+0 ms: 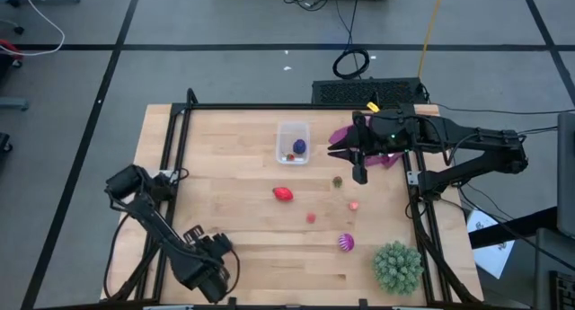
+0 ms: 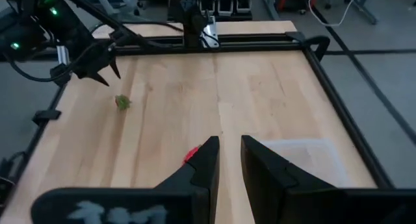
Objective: Pick and placing Produce into tupperware
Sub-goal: Put the bottom red strawberry into the transparent bin
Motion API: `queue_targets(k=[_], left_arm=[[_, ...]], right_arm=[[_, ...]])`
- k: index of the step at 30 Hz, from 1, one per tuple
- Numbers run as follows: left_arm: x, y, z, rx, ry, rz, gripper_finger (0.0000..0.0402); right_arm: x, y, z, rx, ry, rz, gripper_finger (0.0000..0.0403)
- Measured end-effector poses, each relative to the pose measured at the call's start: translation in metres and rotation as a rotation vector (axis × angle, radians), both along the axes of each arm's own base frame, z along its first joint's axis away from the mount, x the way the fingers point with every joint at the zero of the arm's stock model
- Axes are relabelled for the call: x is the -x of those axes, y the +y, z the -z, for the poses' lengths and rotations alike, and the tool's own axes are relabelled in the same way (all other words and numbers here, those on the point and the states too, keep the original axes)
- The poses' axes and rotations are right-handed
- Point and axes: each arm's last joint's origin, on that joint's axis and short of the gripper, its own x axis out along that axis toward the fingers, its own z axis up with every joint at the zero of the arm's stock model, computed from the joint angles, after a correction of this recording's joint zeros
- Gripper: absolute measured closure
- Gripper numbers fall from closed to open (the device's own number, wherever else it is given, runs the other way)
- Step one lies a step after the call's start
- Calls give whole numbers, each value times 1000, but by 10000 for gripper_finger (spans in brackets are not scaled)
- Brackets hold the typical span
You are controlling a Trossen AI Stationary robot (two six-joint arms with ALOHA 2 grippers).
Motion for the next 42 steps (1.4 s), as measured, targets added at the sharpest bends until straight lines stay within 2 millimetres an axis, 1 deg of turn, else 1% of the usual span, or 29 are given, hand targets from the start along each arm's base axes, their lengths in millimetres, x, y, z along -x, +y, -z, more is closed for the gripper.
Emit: queue_targets(k=[8,13,18,20,23,25,30,33,39,42], left_arm=[[21,10,-28,35,-187,57,295],[28,15,-36,36,-206,113,303],[30,15,-37,62,-125,247,295],[31,14,-37,76,-111,249,294],[30,15,-37,97,-122,134,297],[30,14,-37,102,-122,120,300],[26,7,-37,160,-166,223,304],[21,4,-38,195,-201,247,304],[14,7,-38,193,-208,315,305],[12,11,-35,148,-223,338,305]], right_arm=[[0,0,0,-104,-6,59,346],[-1,0,-2,-123,-31,68,346],[-4,0,-7,-177,-97,92,346],[-4,0,-9,-179,-110,92,346],[-5,0,-9,-180,-116,92,346],[-5,0,-9,-180,-115,92,346],[-5,0,-9,-180,-115,92,346],[-5,0,-9,-180,-115,92,346],[-5,0,-9,-185,-115,94,346],[-5,0,-9,-226,-118,115,346]])
